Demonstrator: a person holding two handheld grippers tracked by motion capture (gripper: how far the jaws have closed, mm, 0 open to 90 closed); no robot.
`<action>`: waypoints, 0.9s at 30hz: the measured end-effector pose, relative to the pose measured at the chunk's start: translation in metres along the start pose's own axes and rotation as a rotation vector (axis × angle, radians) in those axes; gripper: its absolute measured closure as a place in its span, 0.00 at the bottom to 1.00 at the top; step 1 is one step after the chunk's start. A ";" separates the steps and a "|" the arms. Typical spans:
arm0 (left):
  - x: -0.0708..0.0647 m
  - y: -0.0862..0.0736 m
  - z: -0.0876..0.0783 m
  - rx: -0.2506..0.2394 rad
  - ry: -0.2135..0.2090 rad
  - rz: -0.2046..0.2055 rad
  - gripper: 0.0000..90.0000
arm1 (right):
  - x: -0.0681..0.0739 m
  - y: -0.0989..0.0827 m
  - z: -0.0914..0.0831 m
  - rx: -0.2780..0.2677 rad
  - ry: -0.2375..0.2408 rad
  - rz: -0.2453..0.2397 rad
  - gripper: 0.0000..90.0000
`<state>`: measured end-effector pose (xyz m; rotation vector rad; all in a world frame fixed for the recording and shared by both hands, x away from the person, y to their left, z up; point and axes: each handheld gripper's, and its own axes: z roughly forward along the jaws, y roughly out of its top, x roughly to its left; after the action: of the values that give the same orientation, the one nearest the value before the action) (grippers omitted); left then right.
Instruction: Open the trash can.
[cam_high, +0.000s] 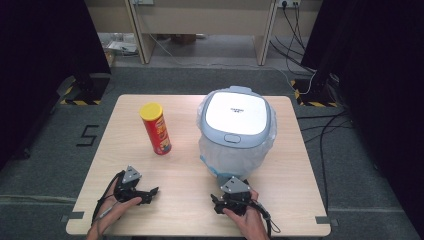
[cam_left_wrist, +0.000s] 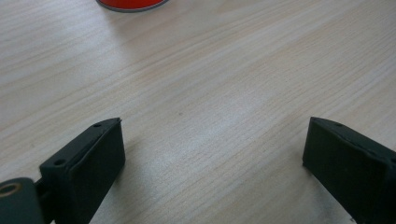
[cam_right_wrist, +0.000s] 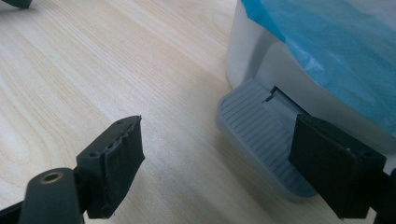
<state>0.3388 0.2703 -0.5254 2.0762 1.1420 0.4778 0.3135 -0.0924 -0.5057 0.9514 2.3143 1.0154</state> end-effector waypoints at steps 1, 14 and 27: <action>0.000 0.000 0.000 0.000 0.000 0.000 0.05 | 0.000 0.000 0.000 0.003 0.000 0.002 0.19; 0.000 0.000 0.000 -0.001 0.000 -0.001 0.05 | 0.000 0.000 0.003 0.021 0.000 0.021 0.19; 0.000 0.000 0.000 -0.001 -0.001 0.000 0.05 | 0.001 -0.004 0.010 0.048 0.002 0.010 0.19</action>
<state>0.3389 0.2701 -0.5255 2.0754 1.1417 0.4774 0.3171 -0.0895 -0.5150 0.9825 2.3476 0.9688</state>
